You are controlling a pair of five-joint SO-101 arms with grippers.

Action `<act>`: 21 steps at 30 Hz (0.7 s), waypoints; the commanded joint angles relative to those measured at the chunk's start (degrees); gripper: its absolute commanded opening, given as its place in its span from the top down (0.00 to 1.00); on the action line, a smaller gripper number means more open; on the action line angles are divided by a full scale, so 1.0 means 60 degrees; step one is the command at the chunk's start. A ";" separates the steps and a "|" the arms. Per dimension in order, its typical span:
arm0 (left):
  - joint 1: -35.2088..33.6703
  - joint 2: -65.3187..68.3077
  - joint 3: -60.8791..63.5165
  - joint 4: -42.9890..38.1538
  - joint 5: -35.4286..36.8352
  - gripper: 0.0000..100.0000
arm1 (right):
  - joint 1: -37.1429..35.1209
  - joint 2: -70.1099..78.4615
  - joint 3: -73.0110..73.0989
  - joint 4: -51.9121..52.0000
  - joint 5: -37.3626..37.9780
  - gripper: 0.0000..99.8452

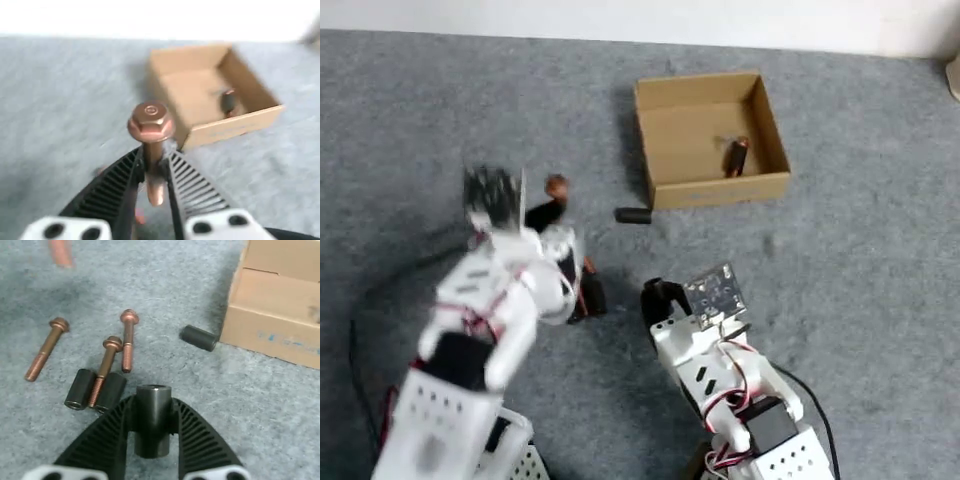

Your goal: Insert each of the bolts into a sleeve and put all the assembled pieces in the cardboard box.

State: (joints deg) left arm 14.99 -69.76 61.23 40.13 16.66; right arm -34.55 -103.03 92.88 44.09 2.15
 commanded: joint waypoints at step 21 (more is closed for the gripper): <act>0.1853 -0.4212 0.3084 -0.2227 0.3092 0.99 | -0.1311 -0.0374 -0.0462 -0.1194 0.1333 1.00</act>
State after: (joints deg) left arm 24.92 -95.60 79.96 27.91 34.95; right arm -42.11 -104.79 92.79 40.04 6.46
